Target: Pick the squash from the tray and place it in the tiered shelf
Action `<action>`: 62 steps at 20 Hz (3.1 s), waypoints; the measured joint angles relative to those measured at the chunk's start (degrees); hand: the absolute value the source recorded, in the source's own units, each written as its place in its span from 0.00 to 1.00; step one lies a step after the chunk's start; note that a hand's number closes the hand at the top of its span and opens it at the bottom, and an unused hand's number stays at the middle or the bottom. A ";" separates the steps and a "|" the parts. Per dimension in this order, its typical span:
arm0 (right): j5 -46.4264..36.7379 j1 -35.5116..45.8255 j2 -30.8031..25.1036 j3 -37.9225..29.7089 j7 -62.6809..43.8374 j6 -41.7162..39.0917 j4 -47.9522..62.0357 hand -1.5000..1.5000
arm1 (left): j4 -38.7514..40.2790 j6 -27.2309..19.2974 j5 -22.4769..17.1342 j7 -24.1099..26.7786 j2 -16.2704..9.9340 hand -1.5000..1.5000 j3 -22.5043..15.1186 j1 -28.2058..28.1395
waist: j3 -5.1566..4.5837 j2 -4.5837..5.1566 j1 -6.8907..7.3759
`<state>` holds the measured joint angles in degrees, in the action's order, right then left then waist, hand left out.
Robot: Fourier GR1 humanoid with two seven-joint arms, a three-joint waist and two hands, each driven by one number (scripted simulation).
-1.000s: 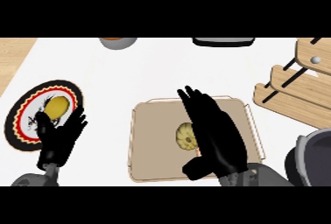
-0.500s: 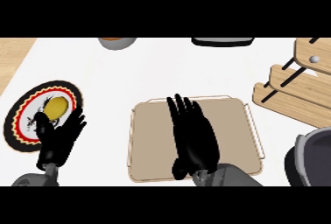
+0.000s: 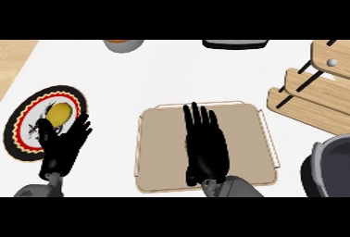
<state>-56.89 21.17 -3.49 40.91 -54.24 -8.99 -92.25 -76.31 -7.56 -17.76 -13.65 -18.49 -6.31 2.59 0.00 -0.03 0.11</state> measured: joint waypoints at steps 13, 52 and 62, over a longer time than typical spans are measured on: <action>-6.59 -0.22 2.59 -2.92 4.49 6.18 11.46 0.00 | -0.51 2.04 3.56 -0.73 2.83 0.50 3.11 -0.99 | 0.00 0.03 0.10; 9.83 -6.34 -5.09 -12.77 23.72 16.21 15.50 1.00 | -1.42 5.74 7.17 -1.33 5.39 0.50 9.14 -2.57 | -0.05 -0.75 -2.03; 11.79 -16.07 -14.78 -21.91 10.64 11.40 -22.93 1.00 | -0.86 5.45 7.72 -1.35 5.72 0.50 9.25 -2.75 | -0.10 -0.71 -2.56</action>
<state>-45.10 5.09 -18.28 18.99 -43.61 2.41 -115.18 -77.17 -2.11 -10.04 -15.00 -12.77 2.94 -0.15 -0.10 -0.75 -2.45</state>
